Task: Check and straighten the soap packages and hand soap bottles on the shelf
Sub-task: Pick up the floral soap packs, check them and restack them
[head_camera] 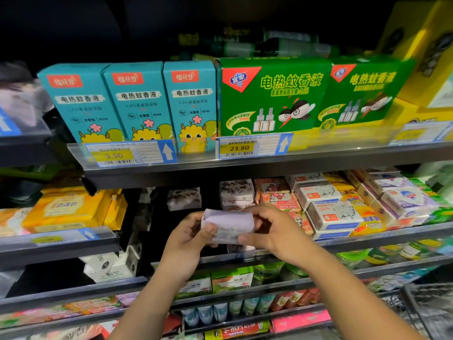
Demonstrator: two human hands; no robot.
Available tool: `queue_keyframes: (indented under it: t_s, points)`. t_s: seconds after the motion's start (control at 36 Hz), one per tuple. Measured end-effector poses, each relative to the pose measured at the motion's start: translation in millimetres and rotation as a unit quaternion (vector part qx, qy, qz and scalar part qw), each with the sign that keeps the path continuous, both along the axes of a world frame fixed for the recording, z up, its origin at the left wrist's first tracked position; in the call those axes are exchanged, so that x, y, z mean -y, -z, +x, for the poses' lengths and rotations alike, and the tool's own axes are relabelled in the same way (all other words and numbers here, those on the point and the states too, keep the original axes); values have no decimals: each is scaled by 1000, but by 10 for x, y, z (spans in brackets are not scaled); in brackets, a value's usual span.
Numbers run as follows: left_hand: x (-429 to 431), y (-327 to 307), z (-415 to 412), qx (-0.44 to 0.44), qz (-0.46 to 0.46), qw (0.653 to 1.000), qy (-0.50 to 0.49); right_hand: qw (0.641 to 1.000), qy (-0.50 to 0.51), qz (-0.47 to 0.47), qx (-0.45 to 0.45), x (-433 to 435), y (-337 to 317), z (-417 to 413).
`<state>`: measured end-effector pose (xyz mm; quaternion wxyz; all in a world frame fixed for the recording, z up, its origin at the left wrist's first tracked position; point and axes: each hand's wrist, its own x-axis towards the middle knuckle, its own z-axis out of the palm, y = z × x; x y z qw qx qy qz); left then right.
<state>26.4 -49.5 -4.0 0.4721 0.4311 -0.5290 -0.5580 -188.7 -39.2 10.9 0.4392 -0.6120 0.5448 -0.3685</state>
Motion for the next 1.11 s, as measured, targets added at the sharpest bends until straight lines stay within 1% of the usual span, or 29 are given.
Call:
queue_keyframes:
  t_s: [0.17,0.22,0.25,0.28,0.31,0.33,0.36,0.39,0.42,0.44,0.47,0.5,0.53,0.56,0.58,0.61,0.69,0.75,0.83,0.89,0.97,1.0,1.03,1.11]
  points:
    - [-9,-30,11,14,13,998,54,1000,1,-22,10,-10,11,-39]
    - [-16,-72,9,38,1,998,47,999,-10,-39,-20,-24,26,-48]
    - [-22,-108,7,60,-17,997,40,998,-17,-40,-40,-38,9,-31]
    - [-28,-146,7,88,-44,995,33,994,-24,-62,-81,-45,59,-37]
    - [-27,-176,12,125,-79,989,25,992,-34,-79,-93,-61,64,-2]
    - [-22,-203,11,172,-118,978,19,981,-39,-105,-158,-79,100,6]
    - [-20,-227,3,220,-160,962,21,976,-47,-111,-180,-108,110,31]
    - [-22,-247,-16,258,-193,946,30,980,-72,-111,-150,-134,153,84]
    - [-30,-258,-40,280,-213,935,42,984,-86,-90,-127,-152,172,115]
    - [-36,-269,-67,292,-224,928,52,985,-85,-91,-121,-155,166,162]
    - [-42,-275,-89,299,-230,924,59,990,-72,-78,-88,-201,161,169]
    - [-45,-277,-99,304,-233,922,63,995,-77,-44,-47,-209,172,204]
    - [-45,-280,-100,307,-232,921,62,994,-96,-37,-39,-219,149,209]
    - [-42,-278,-87,305,-228,923,57,992,-97,-41,-72,-222,176,172]
    - [-35,-275,-64,298,-221,927,51,993,-71,-41,-88,-201,205,100]
    - [-29,-271,-39,288,-209,933,47,998,-44,-4,-34,-189,232,43]
    - [-30,-222,34,262,-181,947,51,999,-15,-29,-27,-165,151,-130]
    - [-27,-154,49,261,-164,949,61,997,4,-74,-12,-164,73,-189]
    - [-38,-40,-14,244,-132,958,78,992,2,-117,35,-171,-36,-172]
    - [-47,20,-86,238,-122,961,79,988,-3,-152,19,-177,-113,-84]
    - [-68,51,-168,237,-129,960,71,976,-24,-204,-67,-164,-131,30]
    - [-62,71,-173,247,-138,957,65,971,-33,-221,-82,-164,-117,47]
    - [-60,87,-168,260,-147,953,57,969,-41,-227,-89,-161,-97,40]
    - [-47,112,-85,271,-172,947,11,977,-29,-194,-85,-180,-123,-77]
